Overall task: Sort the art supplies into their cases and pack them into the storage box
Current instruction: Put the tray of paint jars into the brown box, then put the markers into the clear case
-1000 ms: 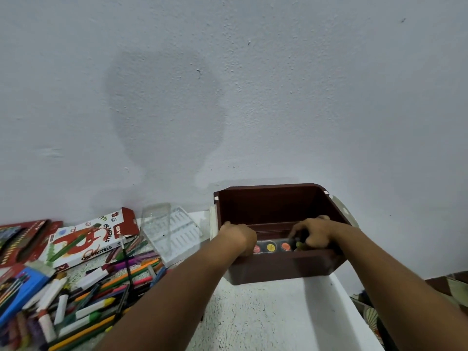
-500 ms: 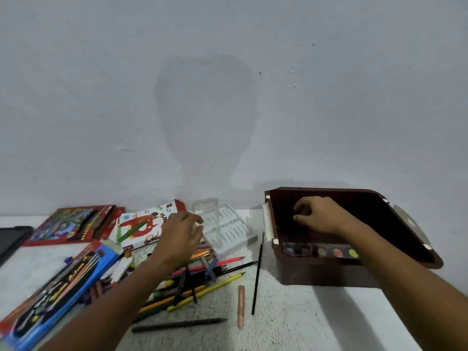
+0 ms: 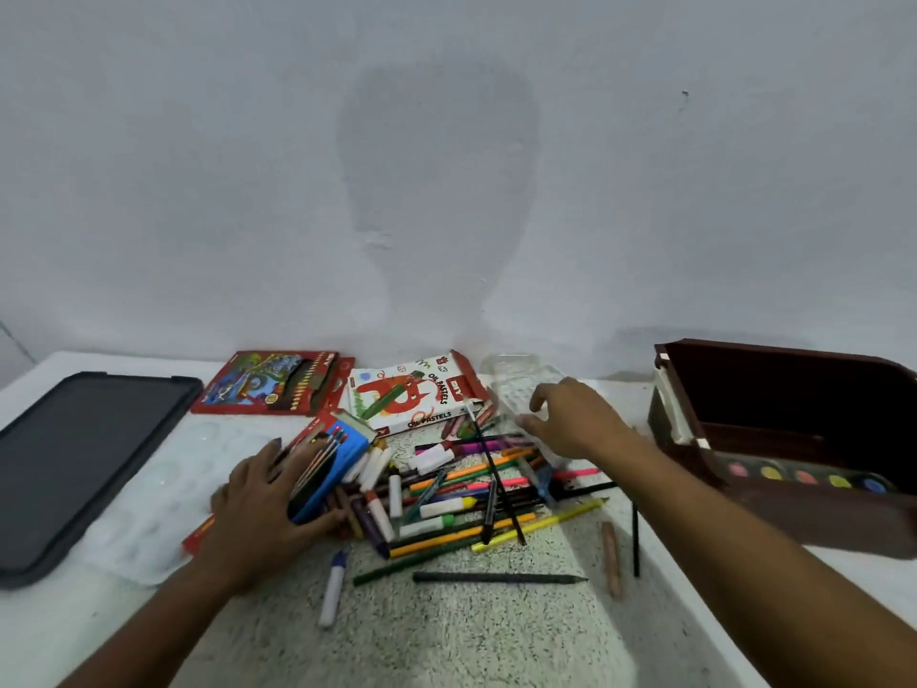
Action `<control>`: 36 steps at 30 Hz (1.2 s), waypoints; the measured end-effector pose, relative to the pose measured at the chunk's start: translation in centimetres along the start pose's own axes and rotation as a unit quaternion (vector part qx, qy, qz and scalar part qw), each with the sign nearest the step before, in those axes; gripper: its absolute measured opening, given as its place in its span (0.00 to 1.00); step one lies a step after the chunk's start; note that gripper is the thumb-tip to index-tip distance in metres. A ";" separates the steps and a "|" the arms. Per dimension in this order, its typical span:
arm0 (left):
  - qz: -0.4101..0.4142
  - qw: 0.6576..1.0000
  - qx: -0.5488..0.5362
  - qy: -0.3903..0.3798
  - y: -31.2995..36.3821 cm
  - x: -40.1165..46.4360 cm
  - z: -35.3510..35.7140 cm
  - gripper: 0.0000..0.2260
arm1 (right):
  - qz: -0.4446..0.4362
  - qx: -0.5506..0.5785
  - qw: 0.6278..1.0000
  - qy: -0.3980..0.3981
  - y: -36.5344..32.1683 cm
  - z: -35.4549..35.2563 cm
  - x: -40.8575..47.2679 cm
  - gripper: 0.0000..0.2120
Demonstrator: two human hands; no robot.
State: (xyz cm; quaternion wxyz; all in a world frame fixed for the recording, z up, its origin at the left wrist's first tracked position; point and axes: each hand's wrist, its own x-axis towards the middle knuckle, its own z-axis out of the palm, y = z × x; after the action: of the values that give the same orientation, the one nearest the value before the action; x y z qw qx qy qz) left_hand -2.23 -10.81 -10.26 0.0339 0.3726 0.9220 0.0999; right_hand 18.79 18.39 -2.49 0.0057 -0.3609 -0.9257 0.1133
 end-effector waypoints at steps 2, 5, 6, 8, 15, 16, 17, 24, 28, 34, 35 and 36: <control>-0.008 1.000 0.008 -0.007 -1.0 0.0 -0.2 0.48 | 0.041 0.003 0.999 -0.012 -0.8 1.5 0.6 0.23; 0.005 1.000 -0.015 0.011 -2.0 0.2 -0.2 0.48 | 0.095 -0.007 0.995 -0.022 -1.7 3.1 1.1 0.30; 0.012 1.000 -0.022 0.014 -2.4 0.4 -0.1 0.47 | 0.110 -0.011 0.994 -0.020 -2.0 3.4 1.1 0.31; 0.022 0.999 -0.039 0.018 -2.7 0.8 0.2 0.46 | 0.132 -0.010 0.991 -0.005 -2.3 4.0 1.3 0.30; 0.000 0.988 -0.079 0.130 -4.2 2.7 -1.3 0.42 | 0.160 0.011 0.985 0.059 -2.3 4.6 1.1 0.25; -0.013 0.989 -0.068 0.132 -4.7 3.2 -1.6 0.42 | 0.158 0.013 0.985 0.073 -2.2 4.7 0.9 0.24; -0.031 0.990 -0.054 0.124 -5.3 3.7 -1.9 0.41 | 0.155 0.016 0.984 0.084 -2.1 4.8 0.7 0.22; -0.077 0.995 -0.030 0.056 -8.3 5.4 -2.0 0.38 | 0.101 0.079 0.979 0.159 -1.8 4.3 -0.9 0.12; -0.051 0.992 -0.032 0.111 -8.4 4.4 -2.0 0.36 | -0.019 0.108 0.978 0.179 -2.5 3.8 -3.1 0.10; 0.059 0.886 -0.428 0.165 -4.1 -1.2 -3.5 0.17 | -0.250 0.084 0.961 0.081 -7.4 4.7 -7.5 0.12; 0.033 0.842 -0.527 0.108 -3.6 -1.7 -3.8 0.14 | -0.283 0.067 0.955 0.065 -8.1 5.1 -7.8 0.12; 0.001 0.802 -0.594 0.058 -3.4 -1.9 -4.0 0.12 | -0.311 0.047 0.948 0.047 -8.7 5.6 -8.0 0.13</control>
State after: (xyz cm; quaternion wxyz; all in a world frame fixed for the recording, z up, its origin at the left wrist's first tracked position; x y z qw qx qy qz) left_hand -3.72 -15.22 -7.05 0.1954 0.2744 0.6817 0.6495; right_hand 18.43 5.64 -5.55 0.1017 -0.0594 -0.9842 0.1325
